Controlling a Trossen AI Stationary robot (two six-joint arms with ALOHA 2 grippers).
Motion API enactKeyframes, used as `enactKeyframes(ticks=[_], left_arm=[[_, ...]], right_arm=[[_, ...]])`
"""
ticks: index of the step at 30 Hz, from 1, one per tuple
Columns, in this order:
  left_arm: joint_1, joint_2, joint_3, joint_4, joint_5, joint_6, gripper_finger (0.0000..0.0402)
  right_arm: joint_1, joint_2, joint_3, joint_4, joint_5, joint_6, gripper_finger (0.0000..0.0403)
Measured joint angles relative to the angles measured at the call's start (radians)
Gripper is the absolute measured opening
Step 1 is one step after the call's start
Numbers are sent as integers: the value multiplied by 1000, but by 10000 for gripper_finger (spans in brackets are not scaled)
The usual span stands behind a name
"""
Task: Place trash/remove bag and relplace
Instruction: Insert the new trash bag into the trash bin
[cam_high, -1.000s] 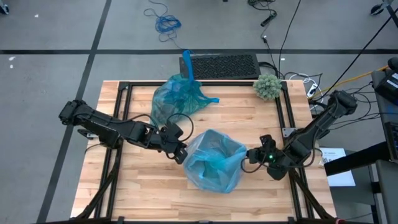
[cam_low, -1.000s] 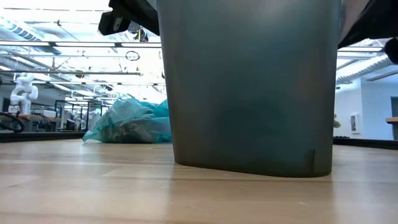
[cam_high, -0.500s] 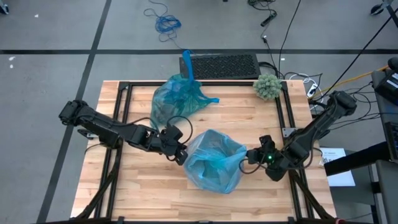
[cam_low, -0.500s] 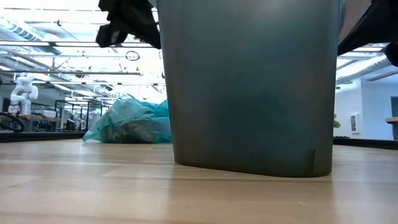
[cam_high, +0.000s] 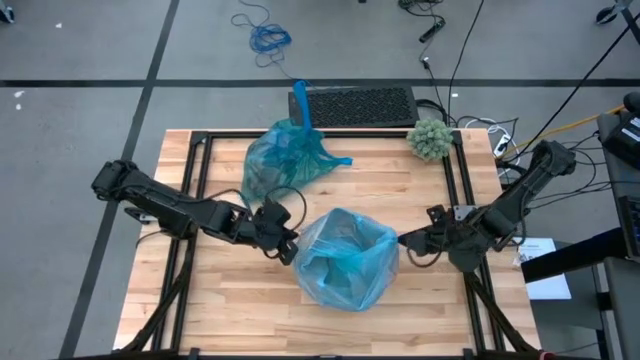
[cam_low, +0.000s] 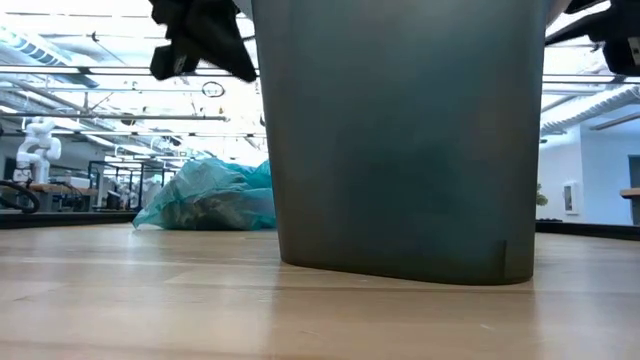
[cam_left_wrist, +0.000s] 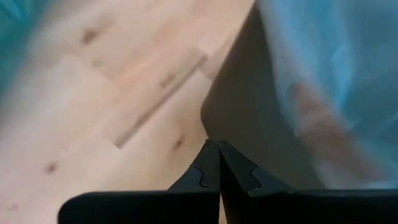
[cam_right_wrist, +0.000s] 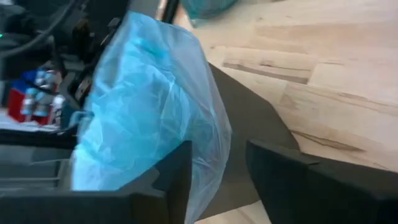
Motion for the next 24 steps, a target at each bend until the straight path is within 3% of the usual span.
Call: enactKeyframes(ticks=[6, 10, 13, 18, 24], left_arm=[[49, -116, 1, -5, -23, 29, 0], [68, -160, 2, 121, 17, 65, 0], [72, -132, 2, 208, 62, 110, 0], [72, -32, 2, 198, 110, 100, 0], [72, 28, 2, 209, 159, 75, 0]], right_arm=[[0, -80, 1, 23, 0, -87, 161], [0, -100, 1, 21, 0, -101, 155], [0, -100, 1, 18, -1, -114, 148], [3, -94, 1, 85, -19, -161, 128], [12, -2, 2, 296, -187, -336, 77]])
